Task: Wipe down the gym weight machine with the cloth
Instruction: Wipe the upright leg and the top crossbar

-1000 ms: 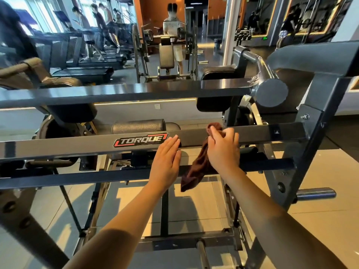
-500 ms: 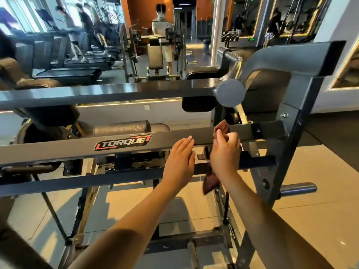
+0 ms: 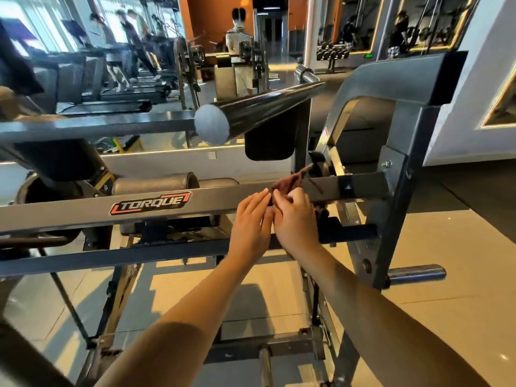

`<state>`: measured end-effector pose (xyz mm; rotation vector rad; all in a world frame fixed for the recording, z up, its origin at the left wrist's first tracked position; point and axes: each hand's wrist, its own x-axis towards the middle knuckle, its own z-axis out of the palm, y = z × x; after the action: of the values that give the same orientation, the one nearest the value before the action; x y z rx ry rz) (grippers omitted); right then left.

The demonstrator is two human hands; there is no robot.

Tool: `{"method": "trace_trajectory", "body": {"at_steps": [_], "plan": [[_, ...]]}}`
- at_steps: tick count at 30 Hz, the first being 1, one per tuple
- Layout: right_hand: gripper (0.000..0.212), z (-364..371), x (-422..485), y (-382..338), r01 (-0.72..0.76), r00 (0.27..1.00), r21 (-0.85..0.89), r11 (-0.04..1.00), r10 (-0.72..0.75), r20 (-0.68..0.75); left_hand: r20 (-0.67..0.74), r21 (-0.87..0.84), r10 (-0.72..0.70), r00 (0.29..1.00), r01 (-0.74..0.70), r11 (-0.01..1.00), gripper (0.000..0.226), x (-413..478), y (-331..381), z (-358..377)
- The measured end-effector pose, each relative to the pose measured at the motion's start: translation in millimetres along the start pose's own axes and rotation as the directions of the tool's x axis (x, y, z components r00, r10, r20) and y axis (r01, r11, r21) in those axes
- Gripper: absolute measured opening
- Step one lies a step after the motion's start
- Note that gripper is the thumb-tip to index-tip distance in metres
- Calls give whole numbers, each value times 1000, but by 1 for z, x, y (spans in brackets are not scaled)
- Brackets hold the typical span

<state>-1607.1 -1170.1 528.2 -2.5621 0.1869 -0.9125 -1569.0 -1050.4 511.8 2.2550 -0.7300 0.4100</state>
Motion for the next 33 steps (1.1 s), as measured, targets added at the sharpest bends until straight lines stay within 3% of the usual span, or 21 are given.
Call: {"method": "trace_trajectory", "body": {"at_steps": [3,8,11,14,16,18,23,29,31,33], "plan": [[37,-13,6,25,121,991,18,993,-121,57,-13,11,-11,1000,11,1000,43,-2,5,-1],[32,-34,31,40,-152,973,219,964,184,-138,10,-3,-83,996,83,997,47,-2,7,-1],[37,-14,34,19,25,1000,267,963,-22,-15,-11,-78,-88,996,86,993,49,-1,5,-5],[45,10,28,19,288,945,116,951,-302,130,-33,-71,-59,998,56,996,48,-2,0,-4],[50,6,25,33,348,925,58,936,-353,139,-27,-28,-52,998,51,998,49,-2,-1,-2],[49,-4,18,52,327,939,39,944,-329,102,-14,26,-34,999,35,999,49,-3,-3,-1],[51,-5,7,48,-11,999,109,994,14,-29,-12,21,-28,1000,29,999,50,-4,-5,-1],[52,7,1,16,241,956,170,955,-264,129,-27,25,70,997,-69,997,43,-4,-14,-2],[53,-5,-1,41,242,960,128,962,-256,113,-7,32,54,999,-53,998,46,-4,-14,-3],[53,-16,-2,63,137,990,127,982,-142,23,3,7,32,999,-32,999,50,-4,-11,-4]]}}
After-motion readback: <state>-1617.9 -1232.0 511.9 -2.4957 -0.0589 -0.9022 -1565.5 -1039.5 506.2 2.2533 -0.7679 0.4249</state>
